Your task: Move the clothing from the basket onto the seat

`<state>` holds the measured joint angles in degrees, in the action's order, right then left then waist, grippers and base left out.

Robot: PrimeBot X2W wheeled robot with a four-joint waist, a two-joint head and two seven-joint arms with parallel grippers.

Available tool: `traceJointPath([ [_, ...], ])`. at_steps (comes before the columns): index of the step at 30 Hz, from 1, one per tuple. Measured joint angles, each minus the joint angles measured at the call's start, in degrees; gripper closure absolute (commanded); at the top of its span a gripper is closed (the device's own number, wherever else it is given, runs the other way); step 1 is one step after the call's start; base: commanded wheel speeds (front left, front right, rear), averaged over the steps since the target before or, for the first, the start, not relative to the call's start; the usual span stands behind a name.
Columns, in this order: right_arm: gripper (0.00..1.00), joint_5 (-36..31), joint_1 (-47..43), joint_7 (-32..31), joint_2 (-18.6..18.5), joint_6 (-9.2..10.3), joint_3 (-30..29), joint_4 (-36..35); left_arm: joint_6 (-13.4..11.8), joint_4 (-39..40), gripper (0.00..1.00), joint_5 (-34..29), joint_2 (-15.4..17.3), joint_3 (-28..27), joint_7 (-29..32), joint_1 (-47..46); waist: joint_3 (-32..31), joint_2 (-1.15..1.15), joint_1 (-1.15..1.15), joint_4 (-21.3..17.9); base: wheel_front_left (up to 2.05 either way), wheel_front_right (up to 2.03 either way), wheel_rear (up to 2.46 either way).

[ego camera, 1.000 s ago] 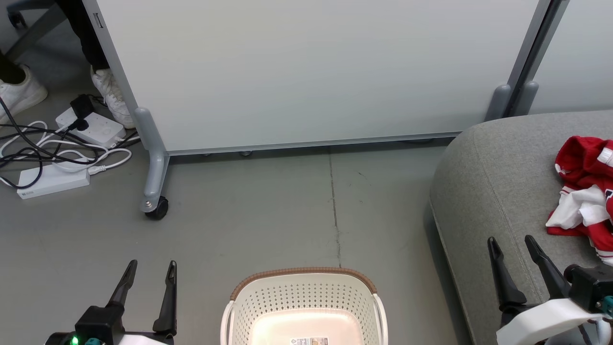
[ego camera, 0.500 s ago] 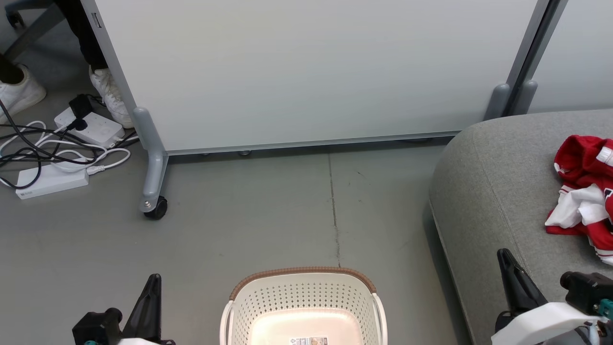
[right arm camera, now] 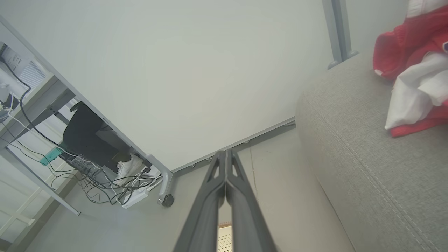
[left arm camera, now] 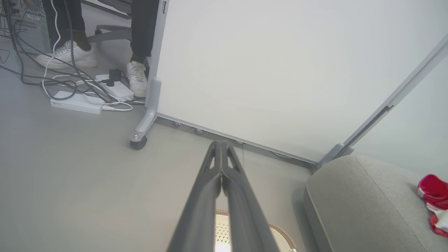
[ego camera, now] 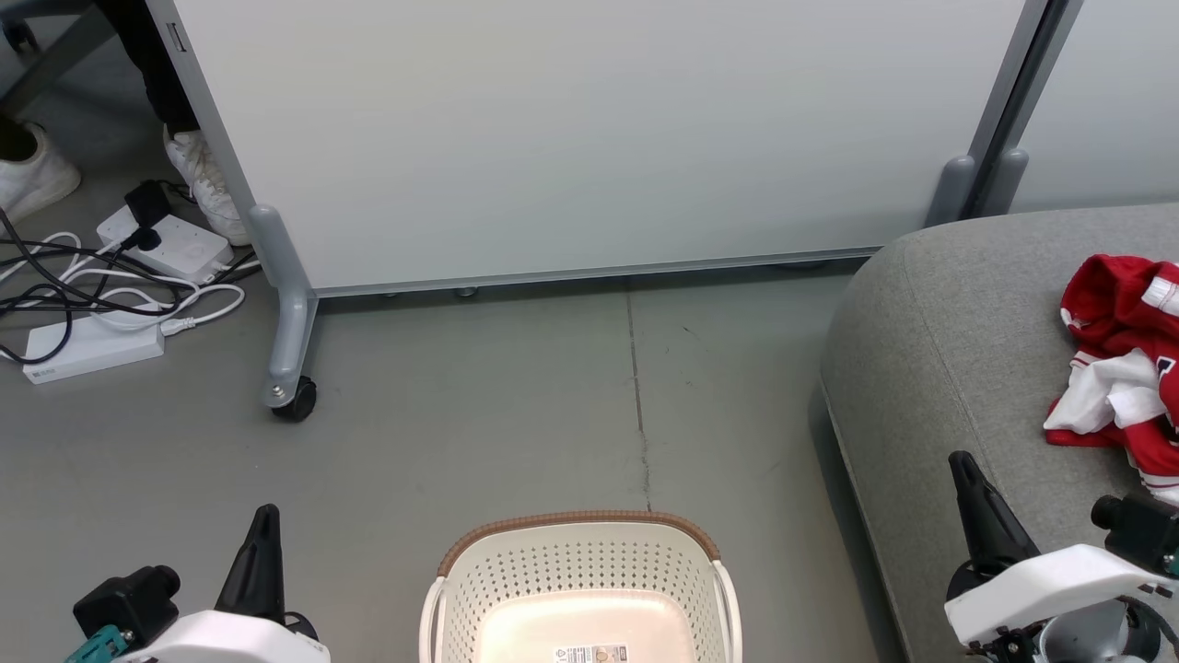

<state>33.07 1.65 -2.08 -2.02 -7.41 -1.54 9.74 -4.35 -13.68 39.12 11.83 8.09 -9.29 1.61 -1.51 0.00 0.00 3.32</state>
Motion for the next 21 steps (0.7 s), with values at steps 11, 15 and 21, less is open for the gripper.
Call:
traceJointPath([
  [11,1.0,9.4,3.1,-0.5,-0.1,0.0,0.1,2.9,1.8,-0.9,1.0,8.0,-1.5,-3.4,2.3,-2.2,0.2,0.0,0.0,-0.3,0.0,0.0,0.0],
  [15,1.0,12.6,4.0,-0.8,-0.1,0.0,0.2,4.0,2.4,-1.3,1.0,10.8,-1.8,-4.4,3.3,-2.6,0.3,0.0,0.0,-0.5,0.0,0.0,0.0],
  [21,1.0,16.3,5.4,-1.0,-0.1,0.0,0.2,5.3,3.3,-1.6,1.0,14.0,-2.3,-5.8,4.3,-3.5,0.4,0.0,0.0,-0.6,0.0,0.0,0.0],
])
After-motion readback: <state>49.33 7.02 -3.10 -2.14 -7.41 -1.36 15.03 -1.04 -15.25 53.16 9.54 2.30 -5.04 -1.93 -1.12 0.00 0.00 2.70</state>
